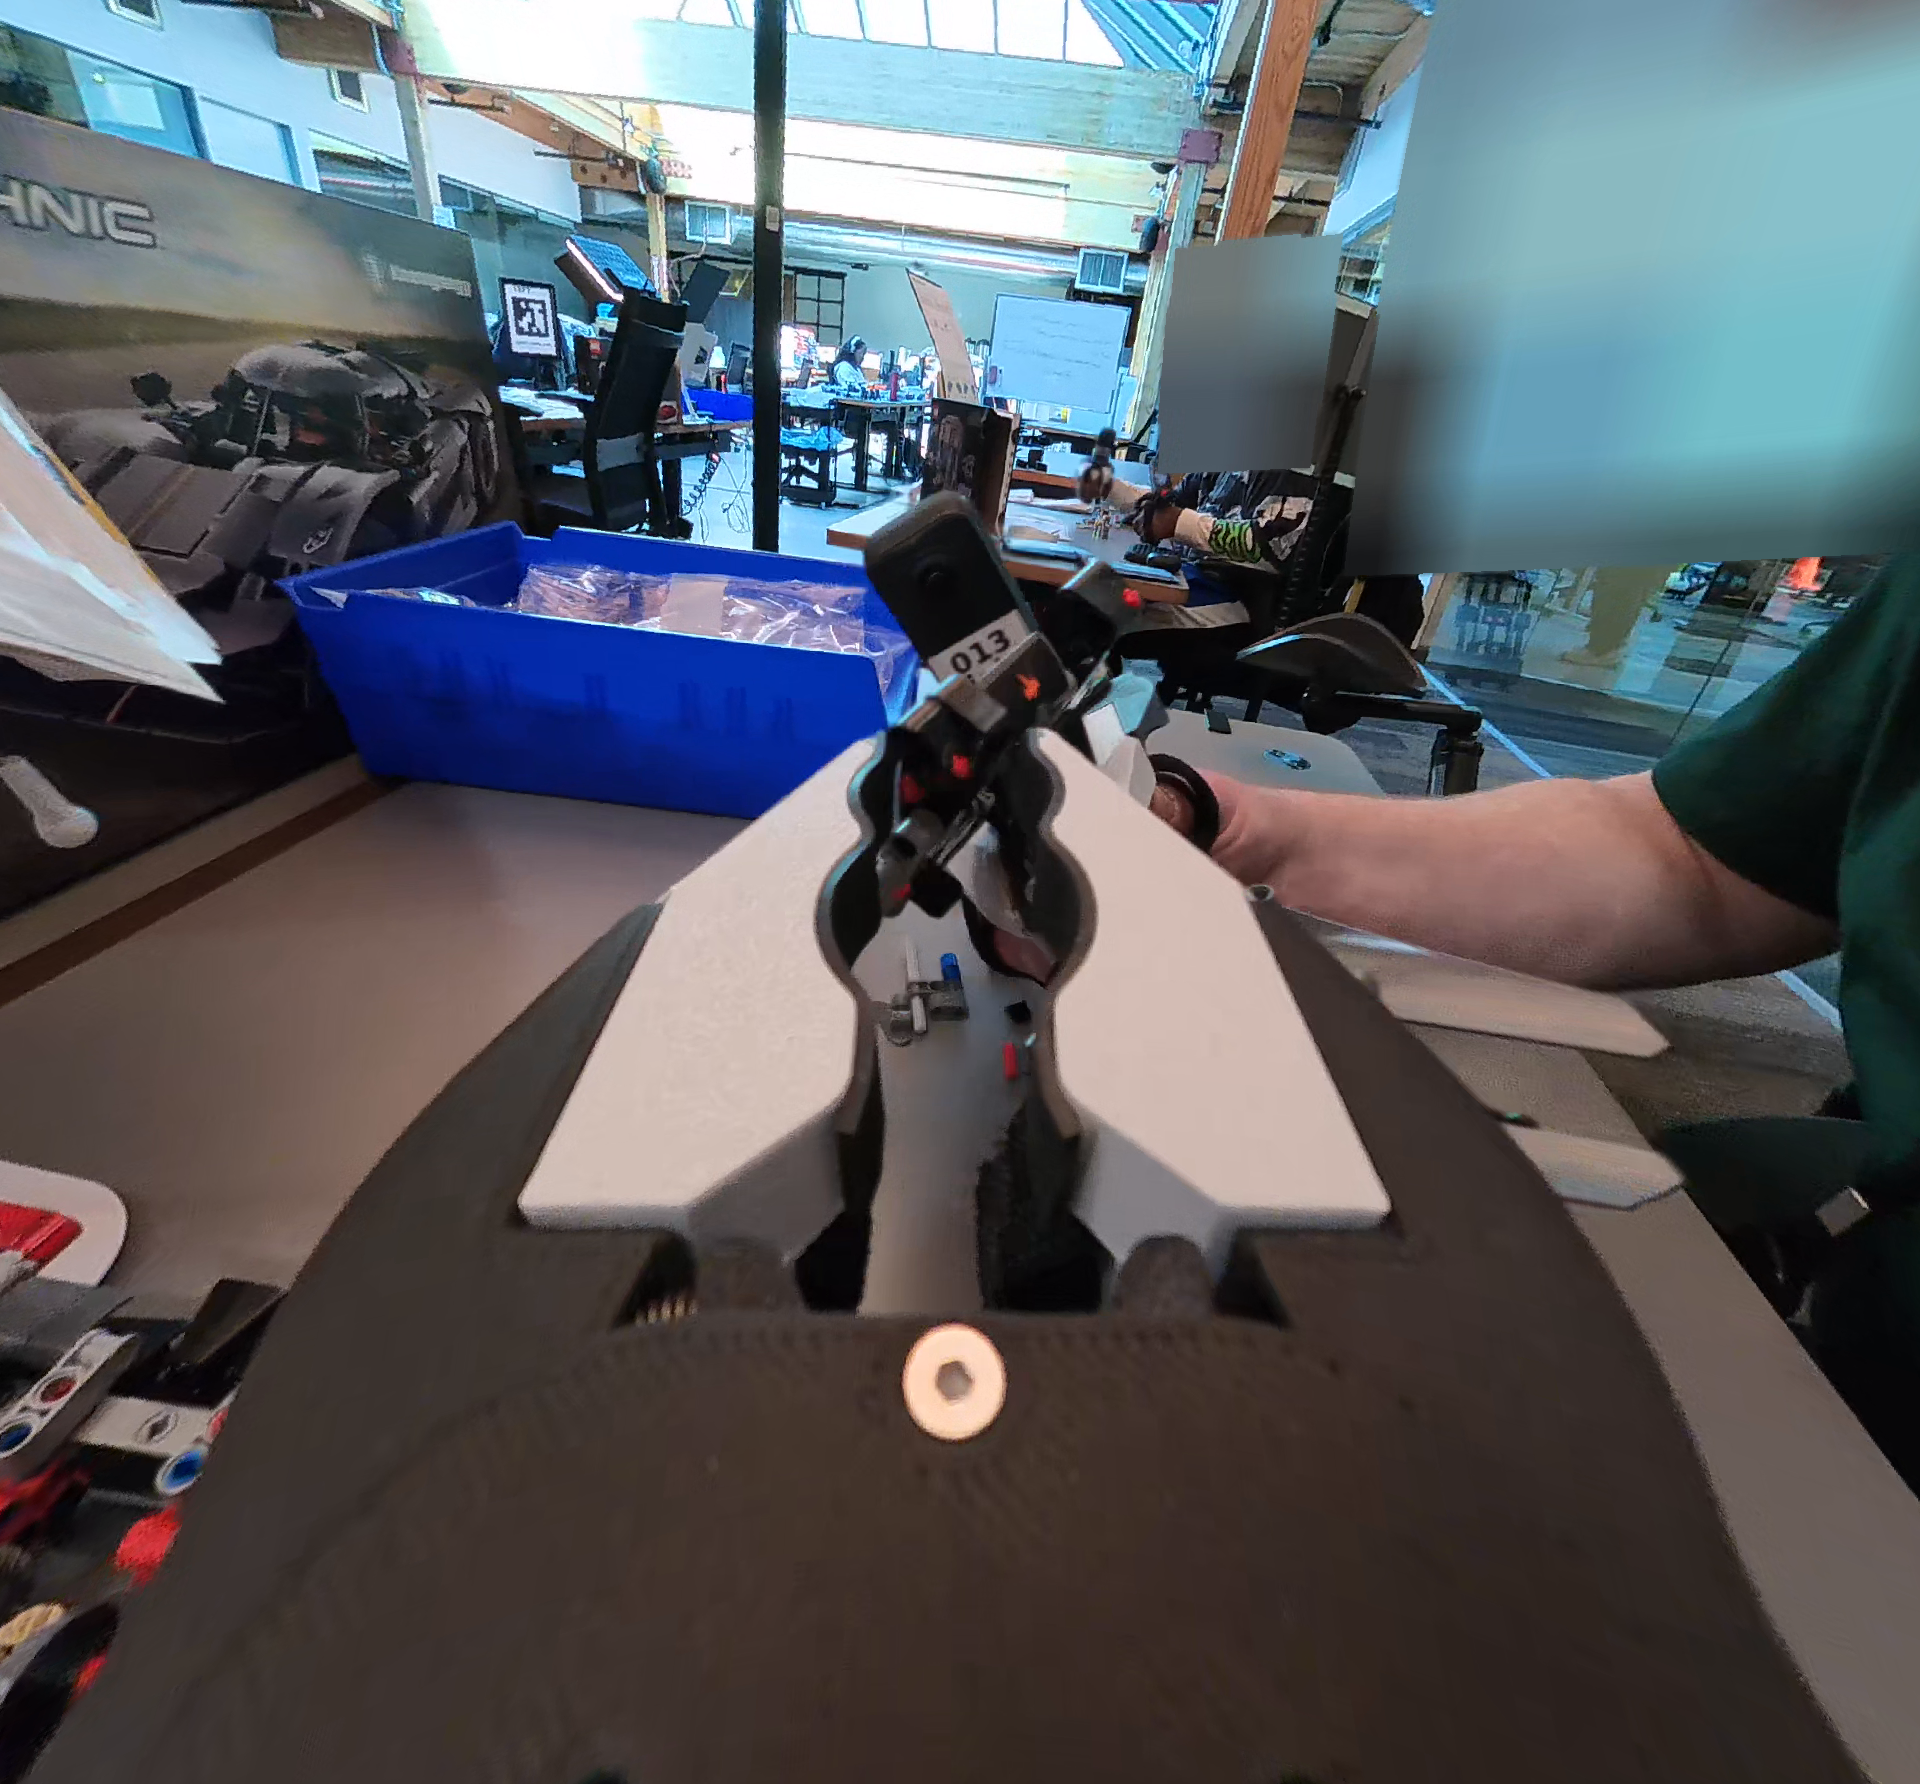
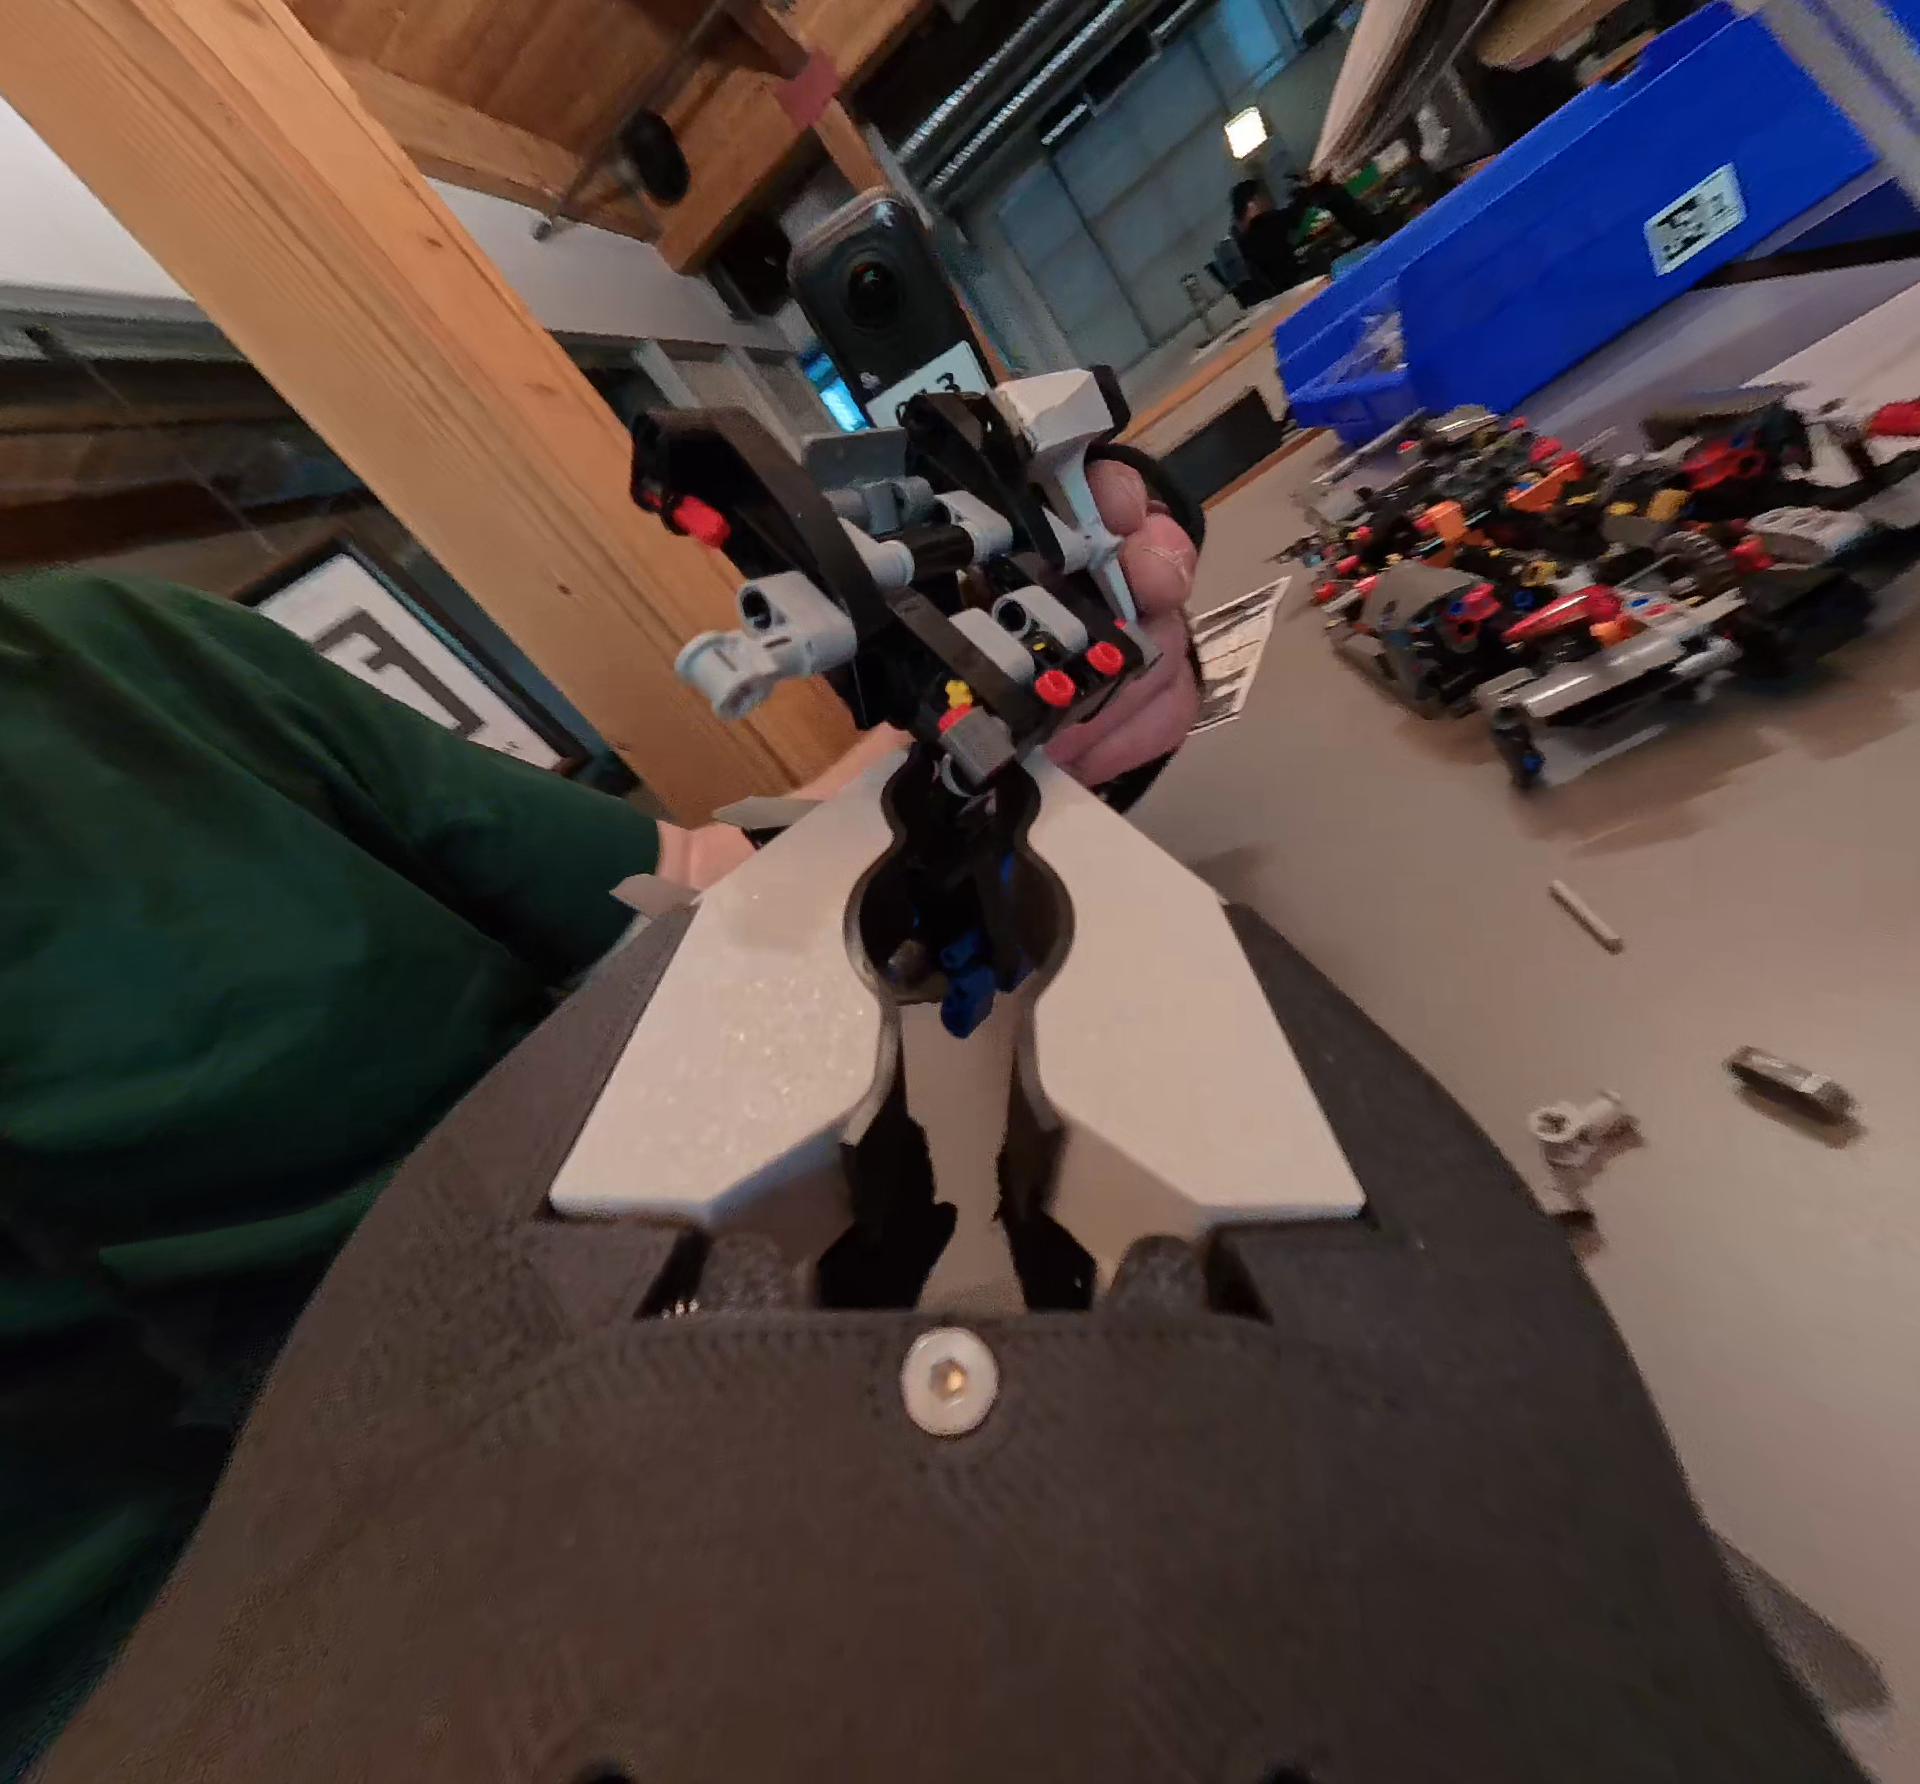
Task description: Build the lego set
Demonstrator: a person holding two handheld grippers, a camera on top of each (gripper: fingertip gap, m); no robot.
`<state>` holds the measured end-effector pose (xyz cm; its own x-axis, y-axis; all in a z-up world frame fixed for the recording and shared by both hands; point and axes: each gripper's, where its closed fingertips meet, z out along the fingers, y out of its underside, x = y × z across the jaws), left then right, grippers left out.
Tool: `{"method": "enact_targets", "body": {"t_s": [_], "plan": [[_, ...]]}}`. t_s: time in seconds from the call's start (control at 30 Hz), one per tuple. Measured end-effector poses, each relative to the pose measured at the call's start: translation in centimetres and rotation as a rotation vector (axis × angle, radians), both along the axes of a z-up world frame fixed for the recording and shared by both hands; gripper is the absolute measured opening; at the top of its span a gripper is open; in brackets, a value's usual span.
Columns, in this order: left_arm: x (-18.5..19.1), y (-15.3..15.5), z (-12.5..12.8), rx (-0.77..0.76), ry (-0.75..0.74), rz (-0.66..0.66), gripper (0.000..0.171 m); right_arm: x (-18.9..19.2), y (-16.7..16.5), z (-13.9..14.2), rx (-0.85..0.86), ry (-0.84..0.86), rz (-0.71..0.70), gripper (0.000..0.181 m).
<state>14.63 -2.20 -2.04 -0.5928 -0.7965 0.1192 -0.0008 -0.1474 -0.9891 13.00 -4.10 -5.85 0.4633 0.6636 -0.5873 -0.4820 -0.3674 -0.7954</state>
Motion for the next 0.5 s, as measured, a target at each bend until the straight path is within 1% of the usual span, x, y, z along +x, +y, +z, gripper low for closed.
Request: {"method": "enact_targets", "body": {"t_s": [0.13,0.23,0.37,0.5], "plan": [[-0.1,1.1,0.1,-0.035,0.020,0.013,0.033,0.8,0.5,-0.8,0.005,-0.196,-0.119,0.009],[-0.1,1.2,-0.4,-0.038,0.058,0.002,0.040,1.2,0.8,-1.1,0.013,-0.319,-0.190,0.009],[-0.1,1.2,-1.3,-0.011,0.099,0.006,0.044,1.8,1.1,-1.8,0.000,-0.451,-0.259,0.009],[0.1,1.5,-2.2,0.028,0.144,0.036,0.050,2.0,1.3,-2.4,-0.016,-0.533,-0.296,0.008]]}}
